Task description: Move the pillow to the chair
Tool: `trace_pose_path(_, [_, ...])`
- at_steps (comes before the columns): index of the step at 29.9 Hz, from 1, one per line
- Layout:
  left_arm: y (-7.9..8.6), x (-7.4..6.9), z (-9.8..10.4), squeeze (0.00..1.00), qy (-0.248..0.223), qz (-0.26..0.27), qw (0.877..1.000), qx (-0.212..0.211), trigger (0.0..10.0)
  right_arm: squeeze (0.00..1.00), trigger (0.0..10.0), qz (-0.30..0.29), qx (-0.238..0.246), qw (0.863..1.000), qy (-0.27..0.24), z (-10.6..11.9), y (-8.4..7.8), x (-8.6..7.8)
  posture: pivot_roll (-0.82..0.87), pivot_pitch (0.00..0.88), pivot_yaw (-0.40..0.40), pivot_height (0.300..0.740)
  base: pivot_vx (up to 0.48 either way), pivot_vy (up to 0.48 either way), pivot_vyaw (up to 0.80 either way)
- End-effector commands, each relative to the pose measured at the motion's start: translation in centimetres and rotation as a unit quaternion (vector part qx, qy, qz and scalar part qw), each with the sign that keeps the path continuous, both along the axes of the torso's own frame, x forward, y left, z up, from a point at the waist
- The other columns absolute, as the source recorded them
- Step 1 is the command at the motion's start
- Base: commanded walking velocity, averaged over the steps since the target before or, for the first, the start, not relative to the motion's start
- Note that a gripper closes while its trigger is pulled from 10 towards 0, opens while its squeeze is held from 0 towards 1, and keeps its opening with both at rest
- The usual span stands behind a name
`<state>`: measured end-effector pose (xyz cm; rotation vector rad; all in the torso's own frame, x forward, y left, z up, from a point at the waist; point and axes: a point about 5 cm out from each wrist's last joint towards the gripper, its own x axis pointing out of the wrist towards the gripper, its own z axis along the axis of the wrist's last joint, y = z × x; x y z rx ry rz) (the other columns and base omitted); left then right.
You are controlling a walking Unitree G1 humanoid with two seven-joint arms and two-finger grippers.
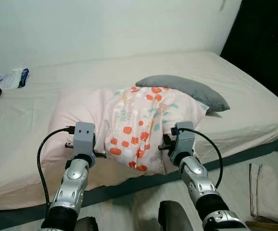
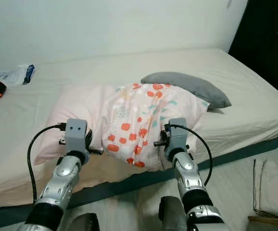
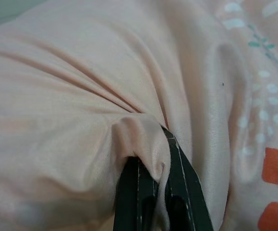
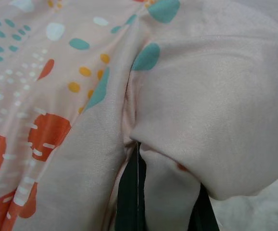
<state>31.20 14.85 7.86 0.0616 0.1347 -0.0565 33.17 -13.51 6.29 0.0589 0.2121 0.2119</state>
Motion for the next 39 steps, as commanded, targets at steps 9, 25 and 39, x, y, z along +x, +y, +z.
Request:
trace_pose_path(9, [-1.59, 0.8, 0.73, 0.0, -0.012, -0.029, 1.0, -0.006, 10.0, 0.0, 10.0, 0.023, 0.005, 0.999, -0.027, 1.26, 1.23, 0.68, -0.03, 0.036, -0.038, 0.64, 0.0, 0.0, 0.0])
trace_pose_path(25, [-1.64, 0.82, 0.66, 0.0, -0.013, -0.028, 1.0, -0.007, 10.0, 0.0, 10.0, 0.048, -0.006, 0.998, -0.036, 1.52, 1.61, 0.61, -0.04, 0.038, -0.044, 0.67, 0.0, 0.0, 0.0])
trace_pose_path(39, [-1.53, 0.9, 0.72, 0.0, -0.017, -0.025, 0.999, -0.01, 10.0, 0.0, 10.0, 0.053, -0.008, 0.998, -0.036, 1.54, 1.76, 0.68, -0.04, 0.031, -0.045, 0.715, 0.0, 0.0, 0.0])
